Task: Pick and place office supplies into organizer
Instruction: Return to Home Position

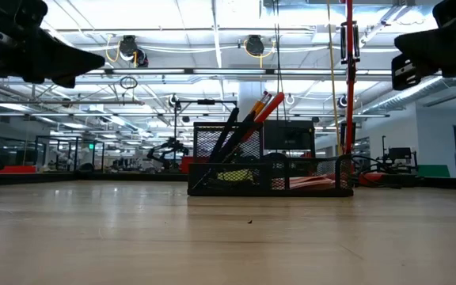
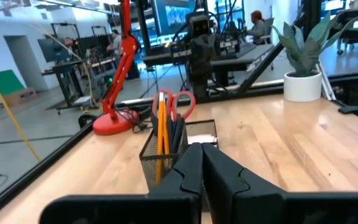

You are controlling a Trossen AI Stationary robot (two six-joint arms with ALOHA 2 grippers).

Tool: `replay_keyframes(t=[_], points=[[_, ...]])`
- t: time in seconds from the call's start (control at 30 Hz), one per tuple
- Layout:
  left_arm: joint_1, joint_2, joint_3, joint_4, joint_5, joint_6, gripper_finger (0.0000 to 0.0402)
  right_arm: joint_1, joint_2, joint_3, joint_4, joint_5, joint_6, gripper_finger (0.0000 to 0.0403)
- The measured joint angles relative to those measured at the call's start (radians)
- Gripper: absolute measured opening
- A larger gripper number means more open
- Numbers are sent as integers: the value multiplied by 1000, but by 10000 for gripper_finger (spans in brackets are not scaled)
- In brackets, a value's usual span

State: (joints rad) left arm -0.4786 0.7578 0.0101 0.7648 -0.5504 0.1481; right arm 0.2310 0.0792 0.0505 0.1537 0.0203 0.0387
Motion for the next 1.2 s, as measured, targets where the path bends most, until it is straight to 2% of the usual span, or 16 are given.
replay_keyframes(t=[0.23,0.53,0.87,1.2], points=[[0,0,0,-5,-1,-5,3,0,0,0,74,35,10,0],[0,0,0,-5,-1,-32,27,0,0,0,82,42,20,0],[0,0,0,-6,-1,-26,3,0,0,0,81,59,29,0],[0,0,1,-6,-1,-23,39,0,0,0,81,58,28,0]])
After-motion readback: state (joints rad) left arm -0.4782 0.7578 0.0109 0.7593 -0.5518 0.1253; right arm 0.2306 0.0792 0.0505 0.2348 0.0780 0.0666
